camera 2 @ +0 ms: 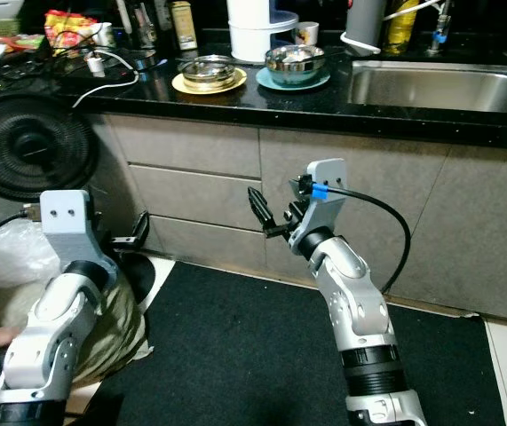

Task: Kitchen organization

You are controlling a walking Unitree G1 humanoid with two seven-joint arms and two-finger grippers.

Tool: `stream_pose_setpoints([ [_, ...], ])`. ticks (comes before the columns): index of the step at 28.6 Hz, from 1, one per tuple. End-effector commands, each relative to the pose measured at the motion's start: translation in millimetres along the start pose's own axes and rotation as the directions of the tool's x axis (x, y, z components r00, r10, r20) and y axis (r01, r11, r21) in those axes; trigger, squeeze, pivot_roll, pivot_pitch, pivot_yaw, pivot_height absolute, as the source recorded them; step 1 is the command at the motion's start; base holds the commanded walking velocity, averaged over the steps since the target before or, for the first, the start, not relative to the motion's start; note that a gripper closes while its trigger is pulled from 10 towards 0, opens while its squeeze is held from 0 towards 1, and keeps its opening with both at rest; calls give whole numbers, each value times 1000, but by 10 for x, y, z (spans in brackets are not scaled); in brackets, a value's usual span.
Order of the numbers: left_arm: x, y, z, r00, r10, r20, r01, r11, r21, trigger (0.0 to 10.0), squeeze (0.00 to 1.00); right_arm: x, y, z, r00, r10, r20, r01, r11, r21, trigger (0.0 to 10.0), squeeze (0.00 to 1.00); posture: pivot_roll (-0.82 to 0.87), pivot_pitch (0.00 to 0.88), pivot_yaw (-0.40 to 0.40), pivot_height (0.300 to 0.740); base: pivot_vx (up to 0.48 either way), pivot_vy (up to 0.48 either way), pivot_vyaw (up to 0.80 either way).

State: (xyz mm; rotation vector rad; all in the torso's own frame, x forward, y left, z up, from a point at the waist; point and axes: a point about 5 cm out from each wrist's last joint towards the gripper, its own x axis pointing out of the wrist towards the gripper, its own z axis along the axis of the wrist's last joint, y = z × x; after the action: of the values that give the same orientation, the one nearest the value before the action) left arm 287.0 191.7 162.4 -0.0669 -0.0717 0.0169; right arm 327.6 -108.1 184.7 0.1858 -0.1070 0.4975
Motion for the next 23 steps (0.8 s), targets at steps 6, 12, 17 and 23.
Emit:
stream_pose_setpoints([
  [6,21,-18,141,999,-10,36,10,1000,11,10000,0,58,56,127,999,9,51,-8,1000,-21,10000,0,-7,0,29,740,418,0,0],
  [12,39,-120,223,997,-40,65,40,999,11,10000,0,109,104,195,997,25,72,-24,1000,-14,10000,0,-6,0,25,740,416,0,0],
  [17,40,-145,233,997,-46,68,46,999,0,10000,0,122,112,218,997,30,71,-30,1000,-6,10000,0,-5,0,24,740,415,0,0],
  [23,68,-217,266,994,-71,78,72,997,-16,10000,0,158,198,273,994,81,67,-79,996,-39,10000,0,-8,0,16,740,419,0,-800],
])
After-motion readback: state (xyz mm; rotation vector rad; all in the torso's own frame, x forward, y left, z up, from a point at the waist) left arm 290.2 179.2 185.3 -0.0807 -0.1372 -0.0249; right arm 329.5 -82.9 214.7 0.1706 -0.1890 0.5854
